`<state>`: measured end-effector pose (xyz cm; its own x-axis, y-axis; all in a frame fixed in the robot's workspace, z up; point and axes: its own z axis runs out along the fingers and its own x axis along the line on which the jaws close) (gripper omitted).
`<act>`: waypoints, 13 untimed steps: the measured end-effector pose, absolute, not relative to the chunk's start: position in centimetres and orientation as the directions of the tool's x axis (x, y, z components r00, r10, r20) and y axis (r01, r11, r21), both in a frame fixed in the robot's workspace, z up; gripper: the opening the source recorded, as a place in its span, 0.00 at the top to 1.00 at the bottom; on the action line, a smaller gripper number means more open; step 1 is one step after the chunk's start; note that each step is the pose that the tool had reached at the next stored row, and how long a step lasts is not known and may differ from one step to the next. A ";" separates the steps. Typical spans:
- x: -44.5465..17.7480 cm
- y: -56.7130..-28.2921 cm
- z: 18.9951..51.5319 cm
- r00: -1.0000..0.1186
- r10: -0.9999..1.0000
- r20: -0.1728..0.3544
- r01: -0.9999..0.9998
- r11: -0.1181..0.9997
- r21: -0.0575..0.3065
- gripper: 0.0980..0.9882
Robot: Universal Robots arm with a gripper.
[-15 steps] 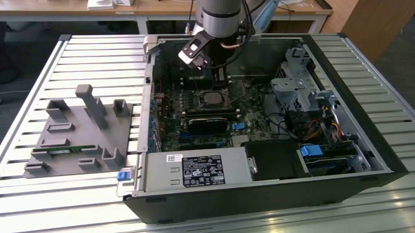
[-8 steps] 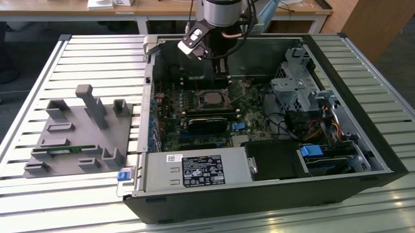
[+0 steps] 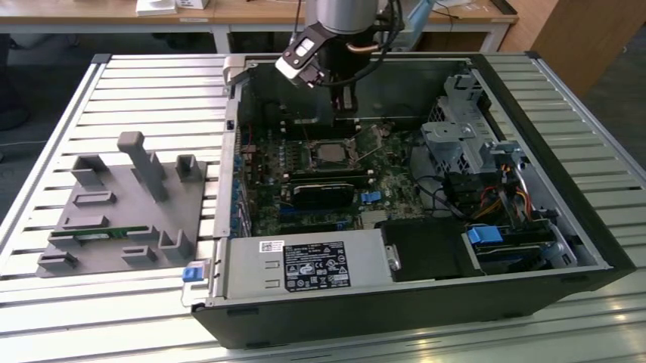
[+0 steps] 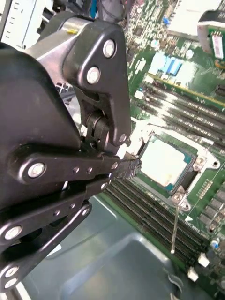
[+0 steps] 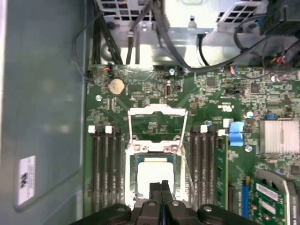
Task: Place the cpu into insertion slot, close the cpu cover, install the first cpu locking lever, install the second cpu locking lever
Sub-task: 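Close the cpu cover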
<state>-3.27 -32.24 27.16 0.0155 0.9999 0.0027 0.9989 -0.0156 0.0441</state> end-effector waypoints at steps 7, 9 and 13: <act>-1.9 -32.9 27.1 0.015 1.000 0.008 0.999 -0.015 0.042 0.99; -1.3 -32.9 27.0 0.014 1.000 0.017 0.999 -0.014 0.041 0.99; -0.5 -32.6 26.8 0.012 1.000 0.021 0.999 -0.012 0.041 0.99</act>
<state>-0.51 -32.60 26.78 0.0116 0.9997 0.0209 0.9991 -0.0125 0.0410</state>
